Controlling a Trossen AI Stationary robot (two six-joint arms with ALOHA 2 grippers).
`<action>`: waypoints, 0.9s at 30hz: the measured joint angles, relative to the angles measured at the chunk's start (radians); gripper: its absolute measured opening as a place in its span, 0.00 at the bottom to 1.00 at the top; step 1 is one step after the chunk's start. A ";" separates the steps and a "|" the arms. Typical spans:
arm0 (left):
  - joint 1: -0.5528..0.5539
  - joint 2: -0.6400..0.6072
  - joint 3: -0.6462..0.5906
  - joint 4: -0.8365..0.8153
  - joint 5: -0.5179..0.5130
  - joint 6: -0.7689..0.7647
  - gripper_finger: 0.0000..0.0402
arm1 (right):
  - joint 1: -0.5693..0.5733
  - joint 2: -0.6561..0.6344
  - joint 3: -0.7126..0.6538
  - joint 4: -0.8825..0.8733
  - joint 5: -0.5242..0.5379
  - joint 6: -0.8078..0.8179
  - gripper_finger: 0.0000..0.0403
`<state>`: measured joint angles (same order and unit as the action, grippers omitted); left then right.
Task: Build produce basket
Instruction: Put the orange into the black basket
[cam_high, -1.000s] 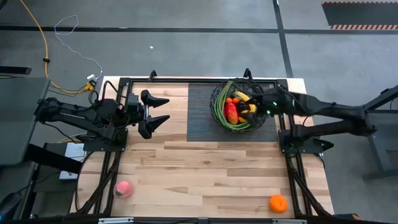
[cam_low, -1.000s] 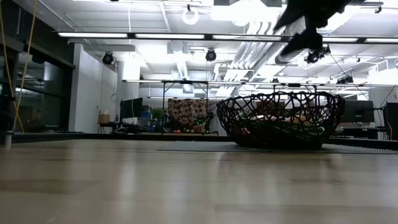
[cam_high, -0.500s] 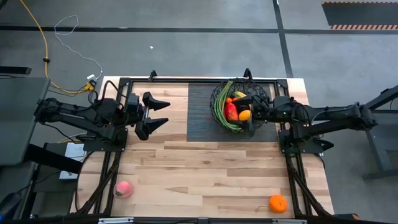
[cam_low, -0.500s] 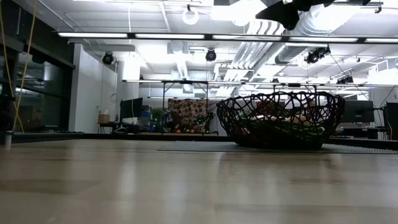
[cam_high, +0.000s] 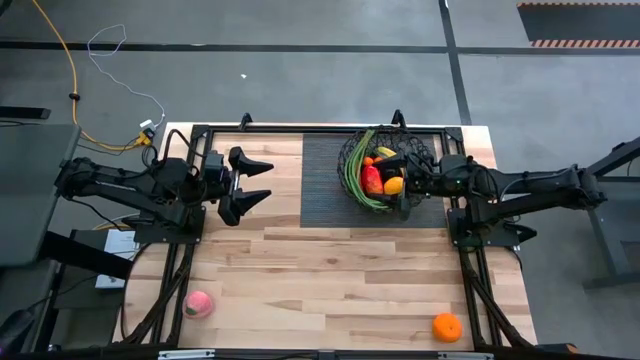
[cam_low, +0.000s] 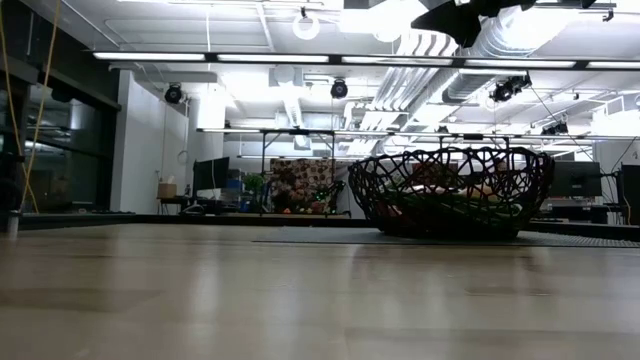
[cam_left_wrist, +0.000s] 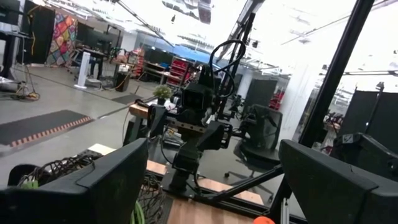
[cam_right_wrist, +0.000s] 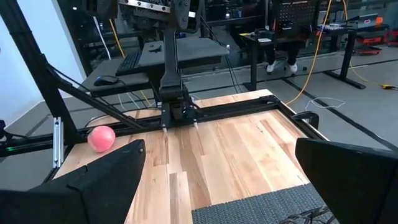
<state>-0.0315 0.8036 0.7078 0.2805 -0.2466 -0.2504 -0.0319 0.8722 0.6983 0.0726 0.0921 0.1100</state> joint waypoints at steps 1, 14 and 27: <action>0.000 0.000 0.000 -0.001 0.000 0.000 0.87 | 0.000 0.000 0.000 0.004 0.000 0.015 0.99; 0.000 0.000 0.000 -0.030 -0.023 -0.008 0.87 | 0.219 0.068 0.339 -0.931 -0.080 0.570 0.99; 0.000 0.000 0.000 -0.030 -0.026 -0.008 0.87 | 0.822 0.333 0.342 -1.014 -0.302 1.573 0.98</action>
<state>-0.0312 0.8040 0.7078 0.2508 -0.2726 -0.2584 0.7903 1.2054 1.0401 -0.9416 -0.2101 1.6827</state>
